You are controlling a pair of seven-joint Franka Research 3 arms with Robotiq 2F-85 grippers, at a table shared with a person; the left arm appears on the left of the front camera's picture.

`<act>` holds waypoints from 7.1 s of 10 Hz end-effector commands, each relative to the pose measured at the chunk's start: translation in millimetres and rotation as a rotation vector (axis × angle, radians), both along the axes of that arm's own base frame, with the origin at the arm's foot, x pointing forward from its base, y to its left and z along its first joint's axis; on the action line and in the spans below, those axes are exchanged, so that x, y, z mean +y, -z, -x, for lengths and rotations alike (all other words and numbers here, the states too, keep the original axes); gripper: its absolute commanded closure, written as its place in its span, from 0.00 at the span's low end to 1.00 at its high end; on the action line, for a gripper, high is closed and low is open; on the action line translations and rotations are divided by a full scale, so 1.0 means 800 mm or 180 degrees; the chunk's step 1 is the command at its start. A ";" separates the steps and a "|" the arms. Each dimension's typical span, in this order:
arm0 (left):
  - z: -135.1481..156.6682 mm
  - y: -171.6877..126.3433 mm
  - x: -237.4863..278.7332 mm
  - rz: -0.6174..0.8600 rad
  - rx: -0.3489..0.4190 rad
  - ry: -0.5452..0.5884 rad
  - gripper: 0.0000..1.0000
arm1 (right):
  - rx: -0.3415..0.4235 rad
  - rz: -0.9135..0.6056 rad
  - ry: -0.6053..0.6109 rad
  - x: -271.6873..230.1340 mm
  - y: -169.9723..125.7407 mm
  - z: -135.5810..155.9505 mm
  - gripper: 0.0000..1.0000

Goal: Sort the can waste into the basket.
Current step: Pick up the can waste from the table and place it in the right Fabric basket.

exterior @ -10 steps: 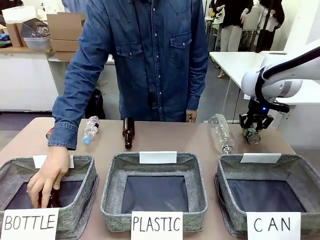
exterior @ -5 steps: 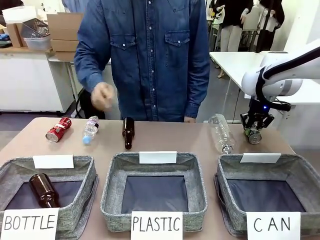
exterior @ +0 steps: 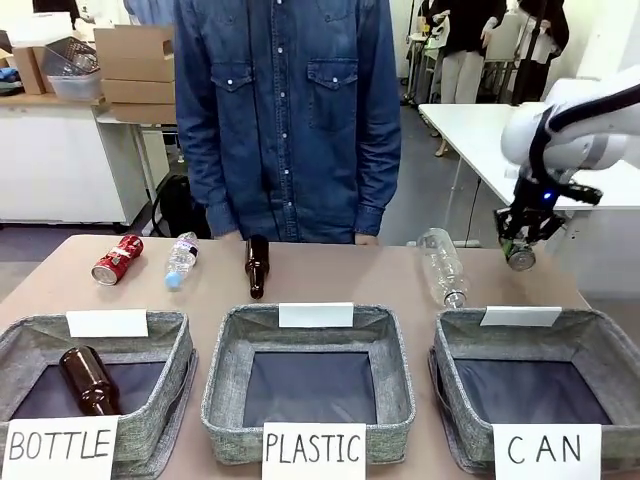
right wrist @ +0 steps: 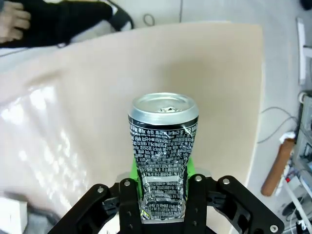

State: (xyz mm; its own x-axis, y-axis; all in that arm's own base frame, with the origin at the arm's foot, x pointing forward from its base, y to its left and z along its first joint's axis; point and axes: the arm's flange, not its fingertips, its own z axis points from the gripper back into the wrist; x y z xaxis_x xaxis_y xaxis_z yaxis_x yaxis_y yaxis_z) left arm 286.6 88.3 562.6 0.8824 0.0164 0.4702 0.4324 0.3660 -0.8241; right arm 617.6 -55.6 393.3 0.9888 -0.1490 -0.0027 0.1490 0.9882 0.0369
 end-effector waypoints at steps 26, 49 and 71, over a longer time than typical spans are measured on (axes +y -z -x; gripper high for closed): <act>-0.056 0.124 -0.106 0.0515 0.0648 0.0189 0.00 | 0.0336 -0.3232 -0.1828 0.056 -0.194 0.287 0.00; 0.041 0.045 0.074 -0.0759 0.1010 -0.0449 0.00 | 0.0509 -0.3428 -0.1326 0.067 -0.194 0.247 0.00; -0.252 0.116 -0.045 -0.2364 0.0017 -0.0795 0.00 | 0.0509 -0.3428 -0.1326 0.067 -0.194 0.247 0.00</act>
State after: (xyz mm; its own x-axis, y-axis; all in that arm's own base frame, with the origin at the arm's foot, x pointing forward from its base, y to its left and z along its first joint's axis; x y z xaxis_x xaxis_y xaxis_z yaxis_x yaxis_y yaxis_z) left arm 452.6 37.7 481.1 0.8933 -0.0463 0.4470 0.2755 0.8422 -0.4634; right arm 419.1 1.3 545.8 0.9420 0.3272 -0.0748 -0.0801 0.4357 0.8965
